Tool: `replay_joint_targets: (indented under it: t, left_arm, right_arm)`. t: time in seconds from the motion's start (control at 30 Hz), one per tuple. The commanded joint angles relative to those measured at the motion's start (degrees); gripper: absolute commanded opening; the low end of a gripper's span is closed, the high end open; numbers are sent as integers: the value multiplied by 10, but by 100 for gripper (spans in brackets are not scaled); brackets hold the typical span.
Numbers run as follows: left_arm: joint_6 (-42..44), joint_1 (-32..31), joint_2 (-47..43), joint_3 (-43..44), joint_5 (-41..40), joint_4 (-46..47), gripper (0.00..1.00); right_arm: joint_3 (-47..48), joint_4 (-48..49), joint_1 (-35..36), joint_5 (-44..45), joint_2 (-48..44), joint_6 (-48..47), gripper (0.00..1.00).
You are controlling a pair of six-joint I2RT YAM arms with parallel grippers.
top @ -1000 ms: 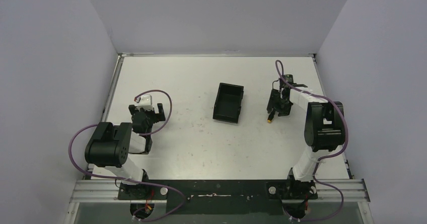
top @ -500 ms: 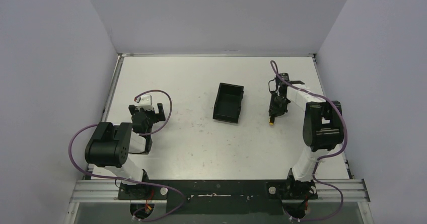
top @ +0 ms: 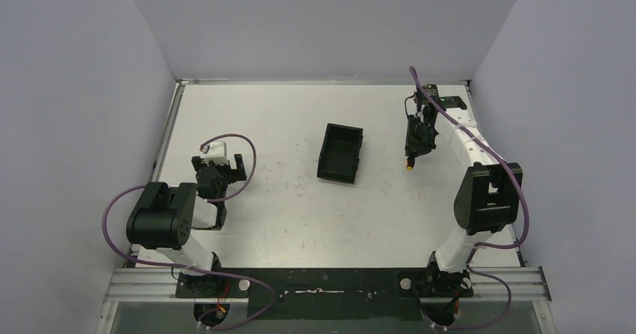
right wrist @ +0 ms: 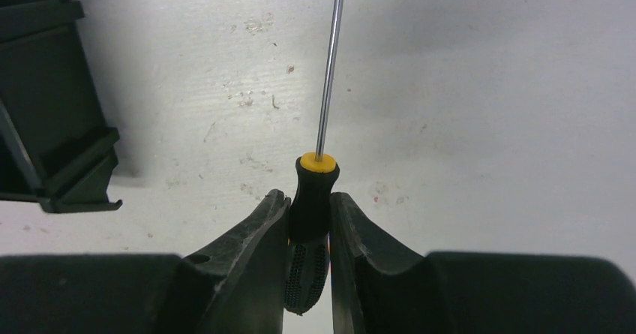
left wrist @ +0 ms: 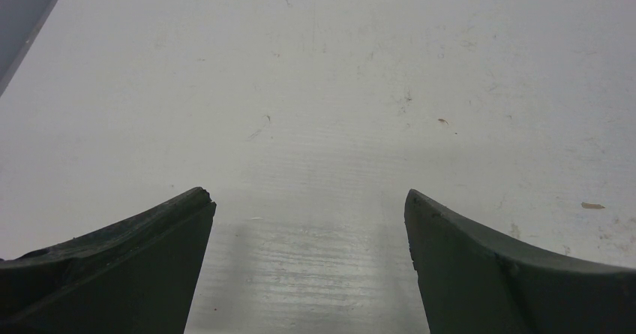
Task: Put the screwdriver in the bin
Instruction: Pick up the screwdriver from the center of the board.
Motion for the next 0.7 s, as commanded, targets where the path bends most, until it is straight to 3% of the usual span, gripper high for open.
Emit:
replay_joint_targets:
  t: [0.0, 0.37, 0.67]
  left_arm:
    - [2, 0, -2, 7, 0, 36, 97]
    - [2, 0, -1, 7, 0, 36, 97]
    - [2, 0, -2, 8, 0, 35, 97]
  right_arm:
    - [51, -63, 3, 16, -41, 2, 0]
    - [159, -132, 4, 24, -58, 16, 0]
    - [179, -133, 20, 29, -58, 39, 0]
